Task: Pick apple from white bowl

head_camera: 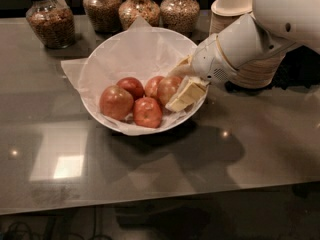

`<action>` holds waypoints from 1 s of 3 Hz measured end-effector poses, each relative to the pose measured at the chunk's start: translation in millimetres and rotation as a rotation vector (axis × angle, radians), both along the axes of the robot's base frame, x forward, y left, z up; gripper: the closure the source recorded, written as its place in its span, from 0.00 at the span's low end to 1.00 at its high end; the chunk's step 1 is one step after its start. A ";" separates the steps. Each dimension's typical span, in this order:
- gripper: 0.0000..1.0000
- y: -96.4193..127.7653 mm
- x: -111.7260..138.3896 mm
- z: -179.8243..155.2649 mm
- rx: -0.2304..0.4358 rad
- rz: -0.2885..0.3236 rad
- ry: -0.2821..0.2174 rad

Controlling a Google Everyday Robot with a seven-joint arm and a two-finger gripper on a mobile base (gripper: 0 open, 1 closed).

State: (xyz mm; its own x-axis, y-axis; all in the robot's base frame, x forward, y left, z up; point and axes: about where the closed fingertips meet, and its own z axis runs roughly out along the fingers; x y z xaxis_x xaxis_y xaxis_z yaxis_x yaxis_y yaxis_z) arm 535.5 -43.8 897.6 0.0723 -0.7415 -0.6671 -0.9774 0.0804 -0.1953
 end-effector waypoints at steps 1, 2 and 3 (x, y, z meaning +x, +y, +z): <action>1.00 -15.1 -0.3 19.6 0.094 -0.008 -0.036; 1.00 -19.5 -1.8 63.1 0.167 0.038 -0.087; 1.00 -1.0 -4.4 118.7 0.165 0.125 -0.151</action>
Offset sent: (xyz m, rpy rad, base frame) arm -0.0034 -0.0317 0.1322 0.2621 -0.1663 0.0973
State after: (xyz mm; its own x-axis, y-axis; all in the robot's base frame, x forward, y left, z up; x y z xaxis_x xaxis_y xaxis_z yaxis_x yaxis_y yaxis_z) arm 531.2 -44.8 1016.4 0.2645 -0.6025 -0.7530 -0.9426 0.0035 -0.3339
